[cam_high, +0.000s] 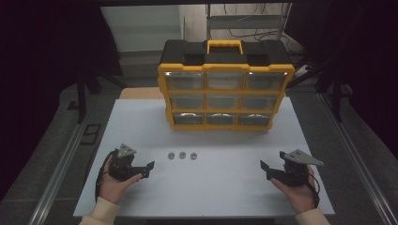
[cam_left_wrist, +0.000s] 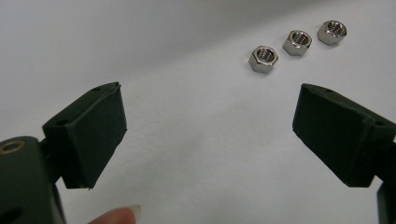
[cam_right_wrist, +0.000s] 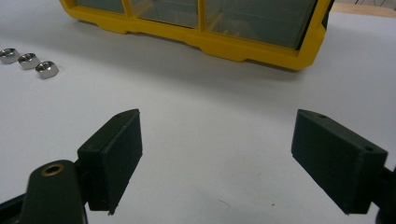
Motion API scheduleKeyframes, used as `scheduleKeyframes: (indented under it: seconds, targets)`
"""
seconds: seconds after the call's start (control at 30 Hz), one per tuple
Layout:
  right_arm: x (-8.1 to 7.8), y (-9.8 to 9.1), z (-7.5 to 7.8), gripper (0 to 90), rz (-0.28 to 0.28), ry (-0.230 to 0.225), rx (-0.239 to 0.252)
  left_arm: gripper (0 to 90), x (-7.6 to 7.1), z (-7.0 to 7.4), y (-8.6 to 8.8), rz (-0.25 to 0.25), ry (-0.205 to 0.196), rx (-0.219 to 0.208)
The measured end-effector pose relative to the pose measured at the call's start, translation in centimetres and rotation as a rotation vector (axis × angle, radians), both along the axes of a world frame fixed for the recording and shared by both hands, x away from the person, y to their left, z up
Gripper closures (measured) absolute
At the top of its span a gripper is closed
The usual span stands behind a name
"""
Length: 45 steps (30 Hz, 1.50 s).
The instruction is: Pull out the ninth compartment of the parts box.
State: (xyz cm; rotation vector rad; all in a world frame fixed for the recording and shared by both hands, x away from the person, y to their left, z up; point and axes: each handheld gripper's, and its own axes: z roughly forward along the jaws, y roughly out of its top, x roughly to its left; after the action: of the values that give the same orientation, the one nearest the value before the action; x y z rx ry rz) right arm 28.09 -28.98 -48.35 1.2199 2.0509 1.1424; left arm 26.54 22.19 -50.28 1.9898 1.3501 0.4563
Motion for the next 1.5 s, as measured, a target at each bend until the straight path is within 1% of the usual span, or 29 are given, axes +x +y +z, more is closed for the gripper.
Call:
scheduleKeyframes:
  seconds: [0.4,0.77,0.9,1.17,1.3,1.5]
  targets:
    - [0.3,1.0,-0.3,17.3,-0.008,0.001,-0.002,9.9,0.1,-0.2,0.0,-0.004,0.006,0.0]
    - [0.3,2.3,-0.5,16.4,0.011,0.0,-0.006,9.8,0.1,-0.3,-0.1,-0.003,0.008,-0.002]
    - [0.3,2.7,-0.6,16.2,0.003,-0.004,-0.003,9.9,0.1,-0.3,-0.1,-0.005,0.009,0.001]
    - [0.1,3.5,-0.6,16.3,0.008,-0.015,0.008,9.8,0.1,-0.3,-0.1,-0.007,0.01,0.008]
    - [0.1,3.7,-0.7,16.4,0.012,-0.018,-0.006,9.8,0.1,-0.3,-0.1,-0.007,0.01,0.009]
    - [0.0,3.9,-0.6,16.6,0.012,-0.047,-0.047,9.8,0.1,-0.4,-0.1,-0.008,0.012,0.015]
